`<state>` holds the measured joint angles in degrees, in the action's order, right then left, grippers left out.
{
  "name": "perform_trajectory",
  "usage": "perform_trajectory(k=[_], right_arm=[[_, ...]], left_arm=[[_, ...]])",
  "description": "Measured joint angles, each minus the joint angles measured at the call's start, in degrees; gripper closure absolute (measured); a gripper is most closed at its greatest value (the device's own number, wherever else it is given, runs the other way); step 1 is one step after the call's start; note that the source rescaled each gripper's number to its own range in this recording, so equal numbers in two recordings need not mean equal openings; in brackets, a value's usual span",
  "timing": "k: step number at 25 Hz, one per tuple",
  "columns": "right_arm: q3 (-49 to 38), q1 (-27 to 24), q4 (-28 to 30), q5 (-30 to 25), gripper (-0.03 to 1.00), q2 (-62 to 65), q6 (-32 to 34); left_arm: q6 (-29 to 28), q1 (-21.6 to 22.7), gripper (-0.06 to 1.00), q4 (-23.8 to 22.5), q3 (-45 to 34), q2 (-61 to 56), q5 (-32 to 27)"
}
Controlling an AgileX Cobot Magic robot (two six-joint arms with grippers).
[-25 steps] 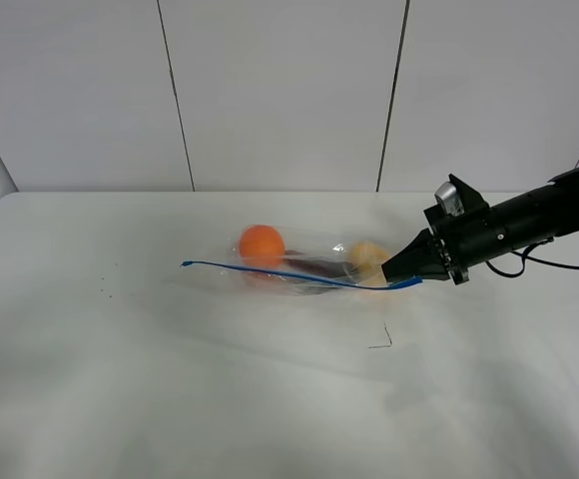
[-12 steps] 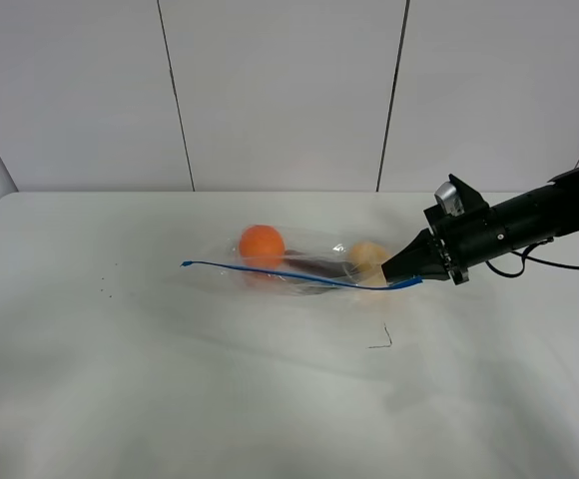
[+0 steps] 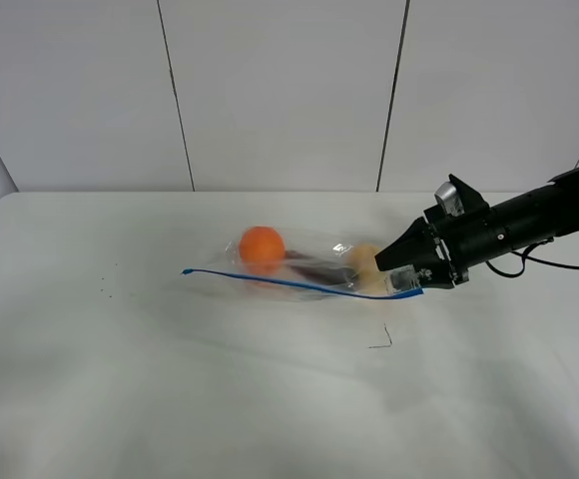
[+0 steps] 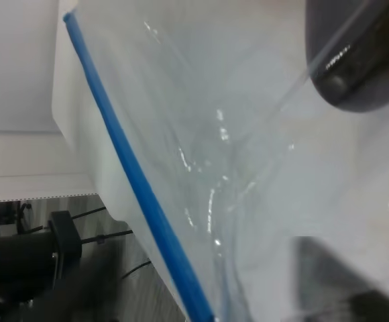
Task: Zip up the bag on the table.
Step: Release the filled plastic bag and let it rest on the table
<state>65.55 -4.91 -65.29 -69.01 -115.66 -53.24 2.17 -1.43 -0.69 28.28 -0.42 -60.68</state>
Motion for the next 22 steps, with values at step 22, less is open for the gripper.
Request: perform_trajectory(k=[22], right_arm=[[0.0,0.0,15.8,9.1,0.00,11.1,12.8]], left_arm=[[0.0,0.0,-0.06,0.0,0.0,0.0,0.0]])
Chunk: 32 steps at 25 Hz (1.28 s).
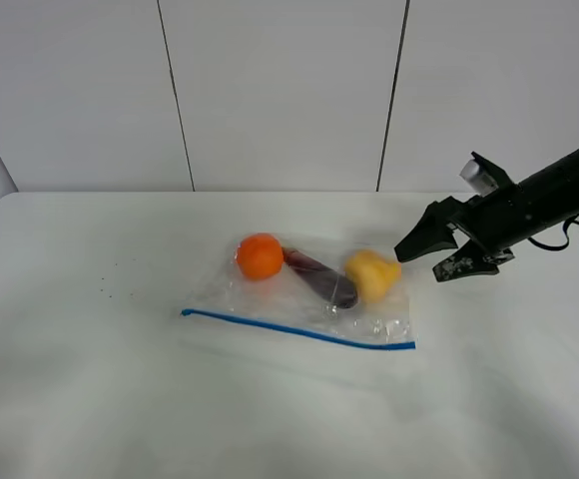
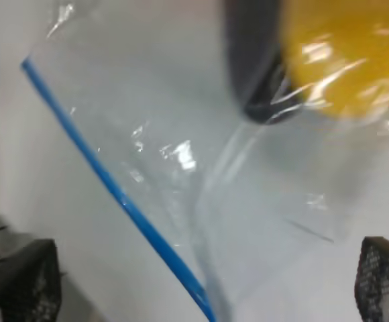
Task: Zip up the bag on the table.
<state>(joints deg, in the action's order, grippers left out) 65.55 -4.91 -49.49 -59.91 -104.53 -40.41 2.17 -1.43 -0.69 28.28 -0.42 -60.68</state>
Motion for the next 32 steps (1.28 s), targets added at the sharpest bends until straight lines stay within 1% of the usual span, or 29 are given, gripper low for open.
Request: perform_trajectory(k=[4,5,7,10,12,15,28,30,32], right_arm=[[0.0,0.0,14.7,4.7,0.00,4.3,10.2],[0.0,0.0,19.3,5.8,0.00,5.6,14.1],[0.0,0.0,28.4,7.6,0.00,7.9,19.6],[0.0,0.0,42.6,8.8,0.00,10.9,29.8],[0.0,0.0,49.5,8.8,0.00,12.6,34.4],[0.0,0.0,51.5,8.8,0.00,14.4,36.3],[0.0,0.0,50.4,9.1,0.00,15.0,36.3],[0.0,0.0,50.3,9.7,0.00,15.0,35.5],[-0.1,0.0,50.4,9.5,0.00,15.3,32.6]], left_arm=[[0.0,0.0,-0.06,0.0,0.0,0.0,0.0],[0.0,0.0,-0.06,0.0,0.0,0.0,0.0],[0.0,0.0,-0.06,0.0,0.0,0.0,0.0],[0.0,0.0,-0.06,0.0,0.0,0.0,0.0],[0.0,0.0,-0.06,0.1,0.0,0.0,0.0],[0.0,0.0,-0.06,0.1,0.0,0.0,0.1],[0.0,0.0,-0.06,0.1,0.0,0.0,0.1],[0.0,0.0,-0.06,0.1,0.0,0.0,0.1],[0.0,0.0,-0.06,0.1,0.0,0.0,0.1]])
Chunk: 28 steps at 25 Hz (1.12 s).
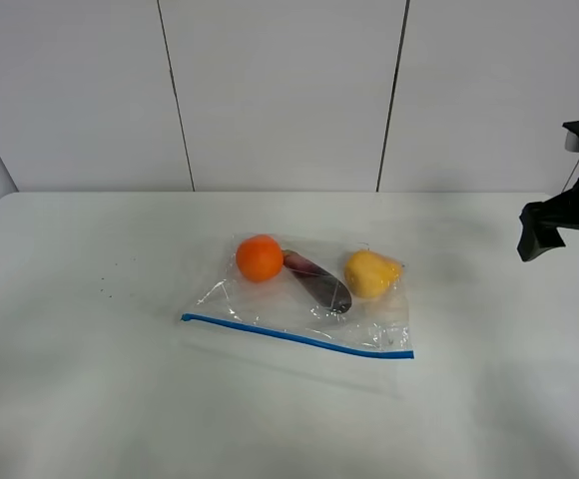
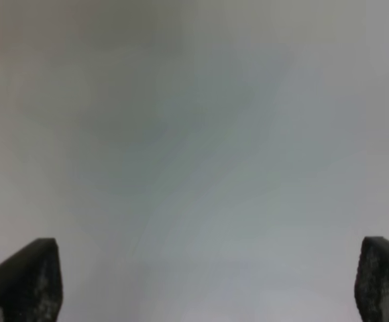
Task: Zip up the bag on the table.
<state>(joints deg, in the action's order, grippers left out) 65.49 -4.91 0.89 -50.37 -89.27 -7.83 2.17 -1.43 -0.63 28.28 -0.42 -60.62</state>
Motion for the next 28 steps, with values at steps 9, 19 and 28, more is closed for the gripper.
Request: perform_trajectory(k=[9,19,28], right_arm=[[-4.6,0.0,-2.8,5.1,0.00,15.0,-4.0],[-16.1,0.0,-4.5,7.6,0.00,37.8,-3.7],[-22.1,0.0,-7.3,5.9,0.00,55.7,-3.7]], left_arm=[[0.0,0.0,-0.06,0.0,0.0,0.0,0.0],[0.0,0.0,-0.06,0.0,0.0,0.0,0.0],[0.0,0.0,-0.06,0.0,0.0,0.0,0.0]])
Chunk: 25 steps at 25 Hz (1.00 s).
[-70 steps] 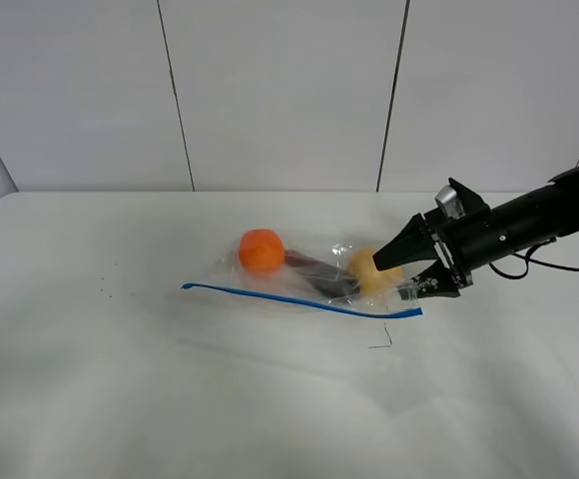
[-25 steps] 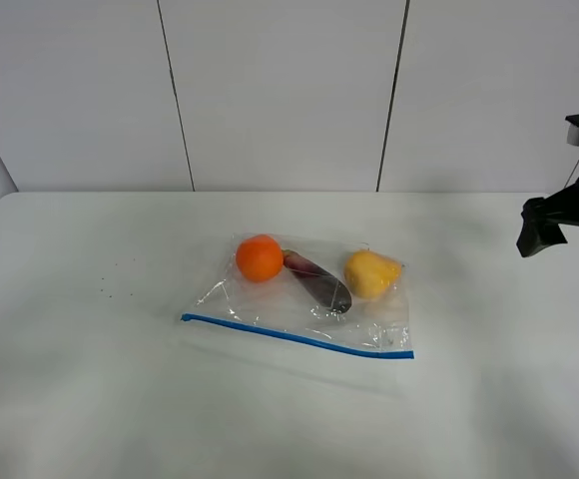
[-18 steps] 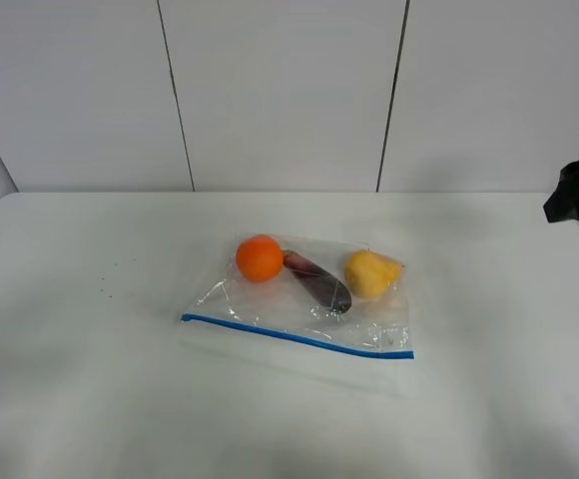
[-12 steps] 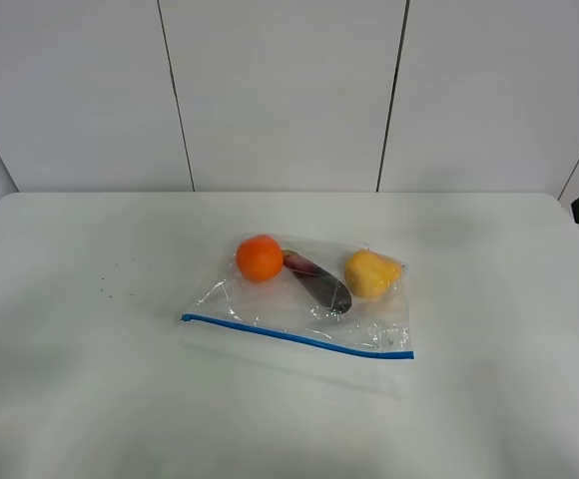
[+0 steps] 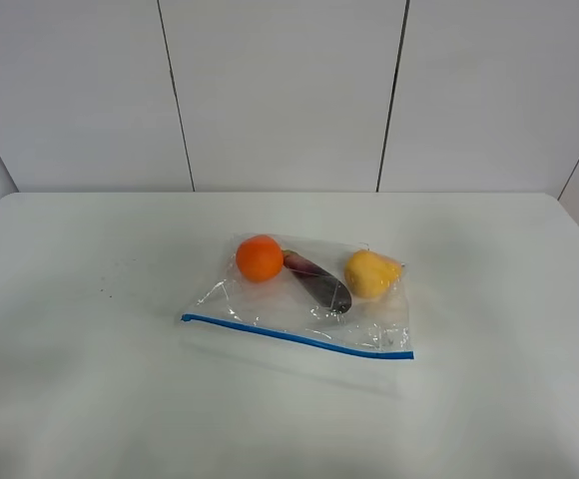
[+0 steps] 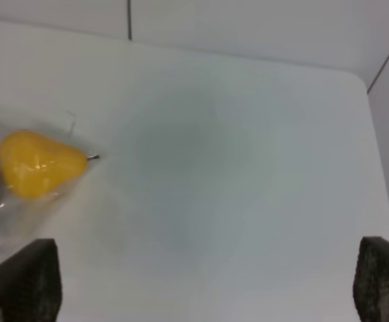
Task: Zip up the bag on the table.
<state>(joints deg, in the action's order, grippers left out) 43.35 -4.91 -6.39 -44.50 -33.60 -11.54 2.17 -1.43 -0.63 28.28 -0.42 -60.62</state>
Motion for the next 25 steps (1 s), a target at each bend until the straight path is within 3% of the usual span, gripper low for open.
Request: perform_trajectory(k=[9,14,25], right_arm=[[-5.6,0.0,-1.4,-4.6,0.00,14.1,-0.5],[-5.9,0.0,-2.0,-10.7,0.00,23.1,-3.0],[-10.4,0.0,-2.6,-13.7,0.00,33.8,-0.3]], left_arm=[[0.0,0.0,-0.06,0.0,0.0,0.0,-0.1],[0.0,0.0,-0.06,0.0,0.0,0.0,-0.1],[0.0,0.0,-0.06,0.0,0.0,0.0,-0.1]])
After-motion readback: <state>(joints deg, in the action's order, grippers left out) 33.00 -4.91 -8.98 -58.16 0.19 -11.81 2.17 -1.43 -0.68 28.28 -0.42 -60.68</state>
